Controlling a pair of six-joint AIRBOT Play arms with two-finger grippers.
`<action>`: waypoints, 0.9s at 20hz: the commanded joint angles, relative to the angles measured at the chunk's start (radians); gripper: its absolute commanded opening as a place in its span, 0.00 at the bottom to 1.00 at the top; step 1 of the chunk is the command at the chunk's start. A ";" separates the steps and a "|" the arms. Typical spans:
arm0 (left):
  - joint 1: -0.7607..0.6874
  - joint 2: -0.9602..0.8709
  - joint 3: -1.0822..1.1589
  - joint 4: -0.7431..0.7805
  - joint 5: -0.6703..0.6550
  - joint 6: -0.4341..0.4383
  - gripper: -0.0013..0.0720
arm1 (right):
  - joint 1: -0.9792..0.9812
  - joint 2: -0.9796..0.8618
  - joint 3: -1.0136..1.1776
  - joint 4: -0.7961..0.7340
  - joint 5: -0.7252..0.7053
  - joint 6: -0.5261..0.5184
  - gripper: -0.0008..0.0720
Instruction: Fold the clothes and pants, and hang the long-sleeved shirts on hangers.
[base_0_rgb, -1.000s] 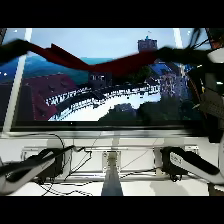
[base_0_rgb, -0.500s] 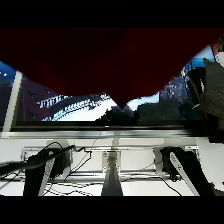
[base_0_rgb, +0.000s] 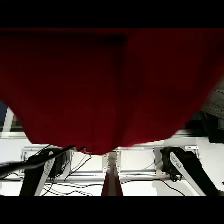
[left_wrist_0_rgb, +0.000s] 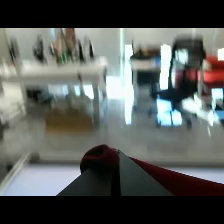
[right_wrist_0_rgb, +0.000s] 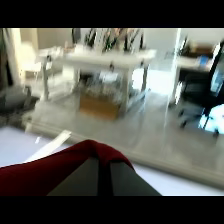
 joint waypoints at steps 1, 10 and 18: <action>0.000 -0.261 0.000 0.003 -0.174 0.000 0.04 | 0.001 -0.235 0.001 -0.016 0.180 0.030 0.03; -0.002 -0.872 0.000 -0.016 -0.151 0.000 0.04 | 0.002 -0.844 0.001 -0.019 0.080 0.039 0.03; -0.004 -0.886 0.000 -0.016 -0.209 0.000 0.04 | 0.002 -0.937 0.001 -0.122 0.097 0.039 0.03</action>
